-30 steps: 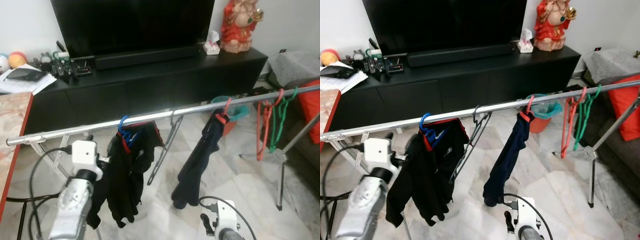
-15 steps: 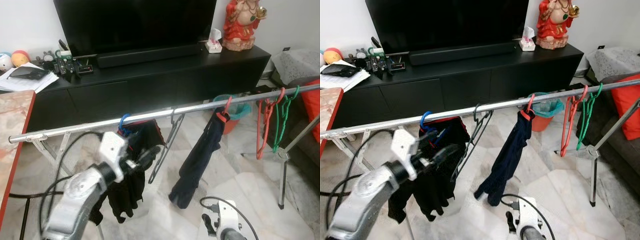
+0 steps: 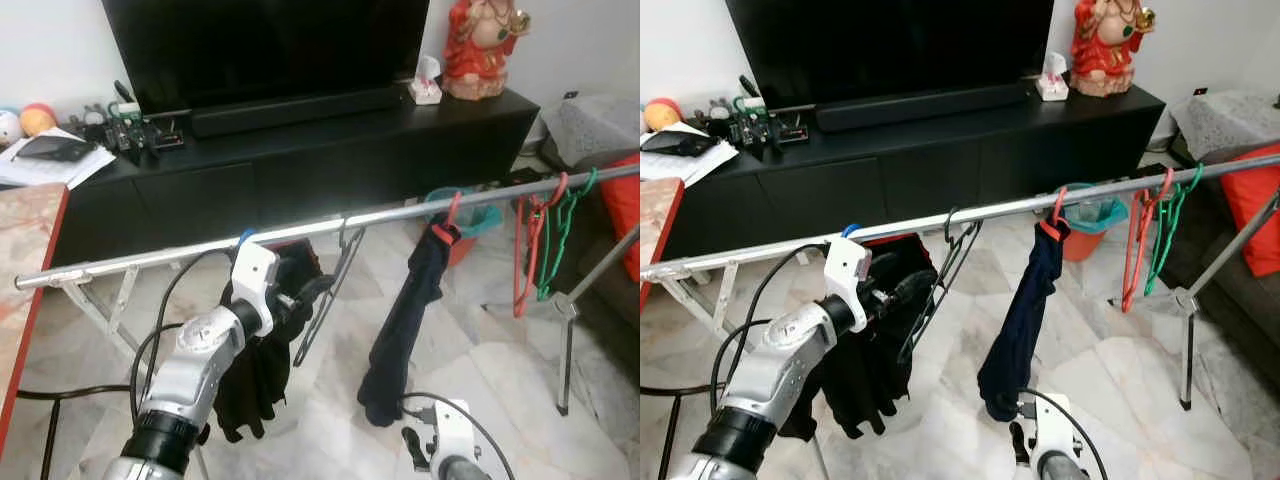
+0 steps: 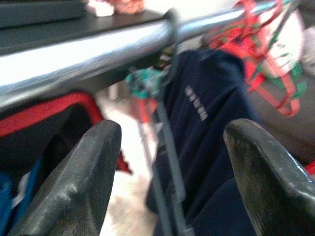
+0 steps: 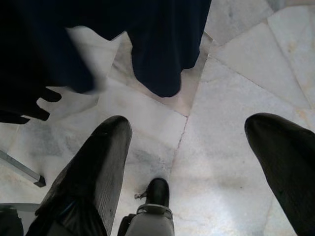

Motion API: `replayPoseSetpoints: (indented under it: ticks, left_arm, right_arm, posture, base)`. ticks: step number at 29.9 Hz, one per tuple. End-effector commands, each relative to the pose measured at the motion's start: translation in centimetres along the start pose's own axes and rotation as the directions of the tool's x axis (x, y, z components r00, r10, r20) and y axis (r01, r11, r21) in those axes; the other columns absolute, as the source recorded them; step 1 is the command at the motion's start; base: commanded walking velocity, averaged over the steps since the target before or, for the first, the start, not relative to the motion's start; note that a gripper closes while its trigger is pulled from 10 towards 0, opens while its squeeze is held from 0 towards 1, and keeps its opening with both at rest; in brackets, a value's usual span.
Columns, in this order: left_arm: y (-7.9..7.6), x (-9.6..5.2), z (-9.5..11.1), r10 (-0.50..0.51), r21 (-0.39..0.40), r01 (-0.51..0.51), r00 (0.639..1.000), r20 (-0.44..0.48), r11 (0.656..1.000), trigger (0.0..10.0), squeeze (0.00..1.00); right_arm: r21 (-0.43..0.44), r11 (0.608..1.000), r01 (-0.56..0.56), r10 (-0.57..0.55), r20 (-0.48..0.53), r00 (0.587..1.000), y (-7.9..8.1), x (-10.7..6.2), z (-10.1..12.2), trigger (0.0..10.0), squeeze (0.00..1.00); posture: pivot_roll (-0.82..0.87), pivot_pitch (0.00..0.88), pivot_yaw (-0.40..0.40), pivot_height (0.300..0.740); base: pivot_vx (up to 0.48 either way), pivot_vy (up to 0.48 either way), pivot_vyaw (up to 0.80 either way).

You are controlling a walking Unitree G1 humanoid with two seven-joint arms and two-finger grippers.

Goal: Hang hanger

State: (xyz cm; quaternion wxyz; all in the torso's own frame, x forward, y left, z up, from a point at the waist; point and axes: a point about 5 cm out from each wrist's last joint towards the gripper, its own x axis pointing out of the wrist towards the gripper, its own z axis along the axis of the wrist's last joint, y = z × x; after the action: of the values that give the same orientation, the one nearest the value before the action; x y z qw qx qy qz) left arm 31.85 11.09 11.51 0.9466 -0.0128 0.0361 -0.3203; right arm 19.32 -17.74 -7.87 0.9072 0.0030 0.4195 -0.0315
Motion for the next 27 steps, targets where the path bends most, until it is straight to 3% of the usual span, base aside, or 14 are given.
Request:
replayPoseSetpoints:
  ticks: [1, 8, 11, 17, 23, 27]
  left_arm:
    - [1.2, -0.2, -1.0, 0.081, 0.020, -0.081, 0.996, -0.035, 0.997, 10.0, 0.00]
    - [3.9, -1.1, -3.0, 0.315, 0.089, -0.307, 0.944, -0.102, 0.948, 10.0, 0.00]
    - [4.3, -1.6, -3.1, 0.339, 0.103, -0.330, 0.936, -0.093, 0.938, 10.0, 0.00]
    - [5.9, -3.5, -3.4, 0.460, 0.197, -0.441, 0.886, -0.062, 0.876, 10.0, 0.00]
    - [5.8, -4.9, -3.0, 0.466, 0.238, -0.448, 0.884, -0.026, 0.862, 10.0, 0.00]
    - [4.5, -5.5, -3.0, 0.387, 0.269, -0.365, 0.921, -0.033, 0.891, 10.0, 0.00]
  right_arm:
    - [-0.008, 1.000, -0.006, 0.006, 0.001, 1.000, 0.2, 0.1, 0.3, 10.0, 0.00]
    - [-0.017, 1.000, -0.010, 0.010, 0.010, 1.000, 0.3, 0.2, 0.6, 10.0, 0.00]
    - [-0.021, 1.000, -0.010, 0.010, 0.012, 1.000, 0.2, 0.2, 0.6, 10.0, 0.00]
    - [-0.031, 0.999, -0.025, 0.026, 0.020, 0.999, 0.6, 0.2, 0.8, 10.0, 0.00]
    - [-0.026, 1.000, -0.015, 0.016, 0.033, 0.999, 0.4, 0.3, 1.2, 10.0, 0.00]
    - [-0.034, 0.999, -0.015, 0.017, 0.040, 0.999, 0.2, 0.3, 1.5, 10.0, 0.00]
  posture:
    - [0.03, 0.000, -0.010, 0.740]
    - [0.02, 0.000, -0.019, 0.740]
    - [0.02, 0.000, -0.021, 0.740]
    - [0.03, 0.000, -0.026, 0.740]
    - [0.02, 0.000, -0.046, 0.740]
    - [0.03, 0.000, -0.058, 0.740]
  base:
    - [0.000, 0.000, 0.00]
    - [0.000, 0.000, 0.00]
    - [0.000, 0.000, 0.00]
    - [0.000, 0.000, 0.00]
    - [0.000, 0.000, 0.00]
    - [0.000, 0.000, 0.00]
